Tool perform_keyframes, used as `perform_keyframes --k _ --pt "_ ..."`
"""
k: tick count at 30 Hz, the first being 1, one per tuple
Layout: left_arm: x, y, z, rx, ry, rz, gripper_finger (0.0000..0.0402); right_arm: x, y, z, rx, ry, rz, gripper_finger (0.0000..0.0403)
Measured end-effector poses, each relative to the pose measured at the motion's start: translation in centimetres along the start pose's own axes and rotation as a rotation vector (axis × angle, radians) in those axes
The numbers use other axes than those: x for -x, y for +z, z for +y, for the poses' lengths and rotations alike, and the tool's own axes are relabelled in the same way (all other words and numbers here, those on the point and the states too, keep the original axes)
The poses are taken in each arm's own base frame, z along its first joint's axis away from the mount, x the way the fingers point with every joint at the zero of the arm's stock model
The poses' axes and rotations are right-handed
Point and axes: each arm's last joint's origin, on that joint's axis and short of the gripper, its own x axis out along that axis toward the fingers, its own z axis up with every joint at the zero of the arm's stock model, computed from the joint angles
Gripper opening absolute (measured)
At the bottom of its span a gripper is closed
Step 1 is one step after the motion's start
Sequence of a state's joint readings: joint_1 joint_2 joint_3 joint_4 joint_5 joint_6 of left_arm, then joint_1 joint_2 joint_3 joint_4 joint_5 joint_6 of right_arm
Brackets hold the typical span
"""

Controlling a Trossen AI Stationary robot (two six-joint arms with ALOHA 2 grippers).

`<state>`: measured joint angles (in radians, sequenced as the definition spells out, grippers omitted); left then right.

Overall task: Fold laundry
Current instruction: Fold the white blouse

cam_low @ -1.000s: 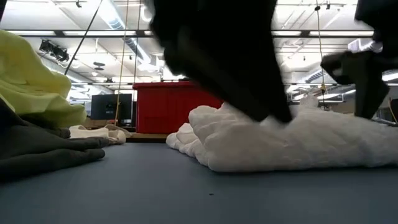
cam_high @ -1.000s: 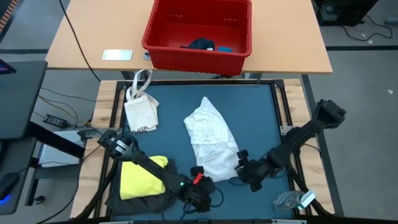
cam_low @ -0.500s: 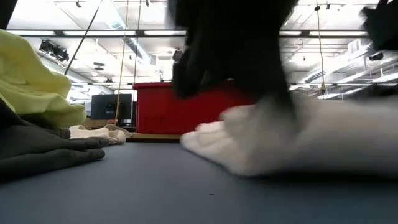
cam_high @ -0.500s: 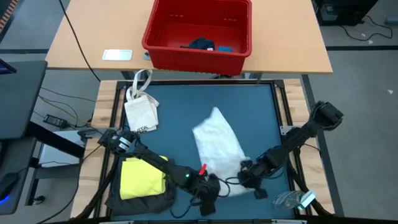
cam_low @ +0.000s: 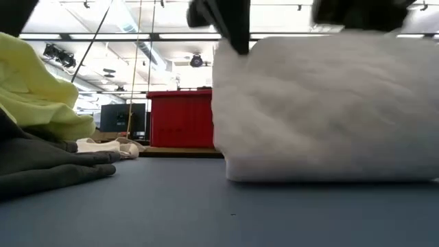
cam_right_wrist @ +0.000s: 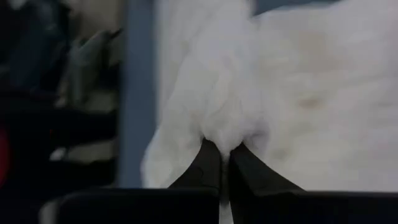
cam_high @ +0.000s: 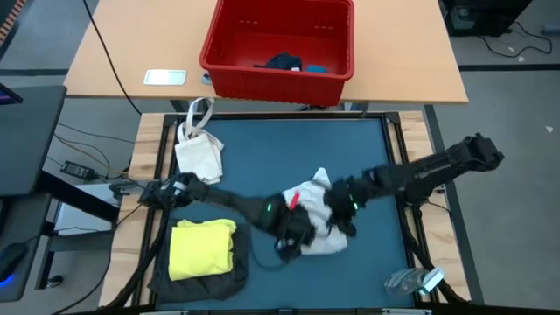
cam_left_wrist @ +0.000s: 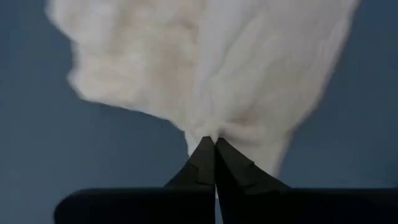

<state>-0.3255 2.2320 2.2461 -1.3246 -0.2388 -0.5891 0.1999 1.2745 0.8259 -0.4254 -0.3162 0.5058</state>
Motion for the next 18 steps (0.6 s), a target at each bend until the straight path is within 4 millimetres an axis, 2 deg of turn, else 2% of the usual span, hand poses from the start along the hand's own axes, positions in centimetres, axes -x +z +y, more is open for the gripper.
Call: perform_keyframes --k 5,11,14,18 --pt "-1.4 3.1 5.7 0.016 0.039 0.019 0.0001 2.4 1.2 -5.5 -0.11 -0.138 0.0 0.0013" --pt "-2.8 5.9 13.3 0.041 0.059 0.039 0.0 4.6 1.6 -10.8 -0.177 -0.289 -0.015 0.0013" --pt "-5.1 6.5 17.0 0.074 -0.003 0.061 0.0 5.1 2.4 -13.6 -0.176 -0.352 -0.075 0.0013" --pt "-9.2 5.4 21.5 0.15 -0.022 0.159 0.0 4.8 3.5 -17.2 -0.196 -0.486 -0.164 0.004"
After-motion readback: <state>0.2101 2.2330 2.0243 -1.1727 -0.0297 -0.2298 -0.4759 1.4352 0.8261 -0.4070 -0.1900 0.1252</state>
